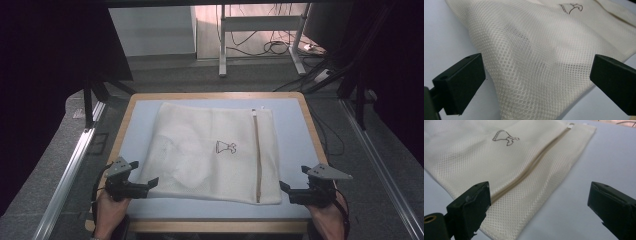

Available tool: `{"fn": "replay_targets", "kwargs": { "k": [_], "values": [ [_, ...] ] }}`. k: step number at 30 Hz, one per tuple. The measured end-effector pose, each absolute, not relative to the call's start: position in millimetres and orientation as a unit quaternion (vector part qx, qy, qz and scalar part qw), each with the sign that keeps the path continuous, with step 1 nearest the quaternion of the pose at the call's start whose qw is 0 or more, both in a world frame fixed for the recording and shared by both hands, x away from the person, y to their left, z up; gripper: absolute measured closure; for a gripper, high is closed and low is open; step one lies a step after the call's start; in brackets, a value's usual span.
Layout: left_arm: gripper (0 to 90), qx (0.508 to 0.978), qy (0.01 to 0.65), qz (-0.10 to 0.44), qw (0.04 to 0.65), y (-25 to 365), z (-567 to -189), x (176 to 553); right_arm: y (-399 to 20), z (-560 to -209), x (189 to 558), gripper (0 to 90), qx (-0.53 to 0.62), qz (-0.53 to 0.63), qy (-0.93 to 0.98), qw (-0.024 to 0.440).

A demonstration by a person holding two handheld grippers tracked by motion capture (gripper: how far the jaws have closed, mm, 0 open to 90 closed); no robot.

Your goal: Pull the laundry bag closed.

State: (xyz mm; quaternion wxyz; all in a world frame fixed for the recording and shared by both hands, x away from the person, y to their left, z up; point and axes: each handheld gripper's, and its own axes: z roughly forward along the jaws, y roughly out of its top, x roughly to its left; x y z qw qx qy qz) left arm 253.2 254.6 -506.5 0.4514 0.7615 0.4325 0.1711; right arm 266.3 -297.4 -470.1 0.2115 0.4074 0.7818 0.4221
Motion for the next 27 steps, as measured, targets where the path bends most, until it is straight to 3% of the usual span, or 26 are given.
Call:
{"fn": "replay_targets", "kwargs": {
  "k": [6,10,27],
  "values": [
    [0.0,0.773,0.405,0.181,0.453,247.2,-508.0,255.1,-309.1,-475.8,274.5,8.0,0.424,0.433,0.777,0.171],
    [0.0,0.778,0.407,0.179,0.443,246.2,-509.9,256.7,-312.6,-478.1,277.3,3.3,0.416,0.436,0.778,0.178],
    [0.9,0.774,0.418,0.198,0.433,245.2,-506.4,256.7,-305.7,-481.8,279.3,0.9,0.399,0.436,0.789,0.17]
  ]
}}
